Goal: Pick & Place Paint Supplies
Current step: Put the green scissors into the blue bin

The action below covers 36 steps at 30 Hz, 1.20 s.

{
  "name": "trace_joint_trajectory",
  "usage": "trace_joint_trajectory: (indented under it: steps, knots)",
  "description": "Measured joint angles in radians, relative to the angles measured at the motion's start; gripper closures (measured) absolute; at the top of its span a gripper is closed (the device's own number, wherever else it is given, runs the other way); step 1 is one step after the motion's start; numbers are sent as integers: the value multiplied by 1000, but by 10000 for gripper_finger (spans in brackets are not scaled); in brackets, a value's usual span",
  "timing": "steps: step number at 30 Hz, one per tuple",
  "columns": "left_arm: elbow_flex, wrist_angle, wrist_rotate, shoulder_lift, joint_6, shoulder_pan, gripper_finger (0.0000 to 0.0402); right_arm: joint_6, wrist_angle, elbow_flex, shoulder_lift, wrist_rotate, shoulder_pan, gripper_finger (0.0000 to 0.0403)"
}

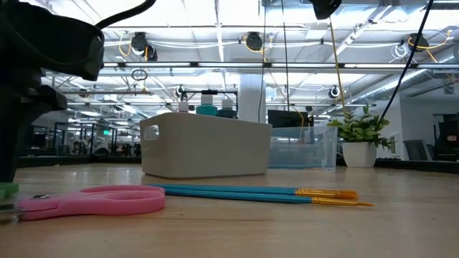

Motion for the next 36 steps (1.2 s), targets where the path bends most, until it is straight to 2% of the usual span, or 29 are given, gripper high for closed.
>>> trace_joint_trajectory:
  steps: [5, 7, 19, 31, 36]
  knots:
    - [0, -36, 9, 0, -19, 14, 383, 0, 0, 0, 0, 0, 0, 124]
    - [1, -61, 16, 0, -31, 23, 392, 0, 0, 0, 0, 0, 0, 124]
    - [-5, -69, 12, -31, 15, 19, 396, 0, -8, 0, 0, 0, 0, 124]
    - [-4, 14, -172, -262, 155, -37, 397, 0, -8, 0, 0, 0, 0, 124]
    - [-35, 30, -212, -328, 183, -50, 397, 0, -8, 0, 0, -1, 0, 124]
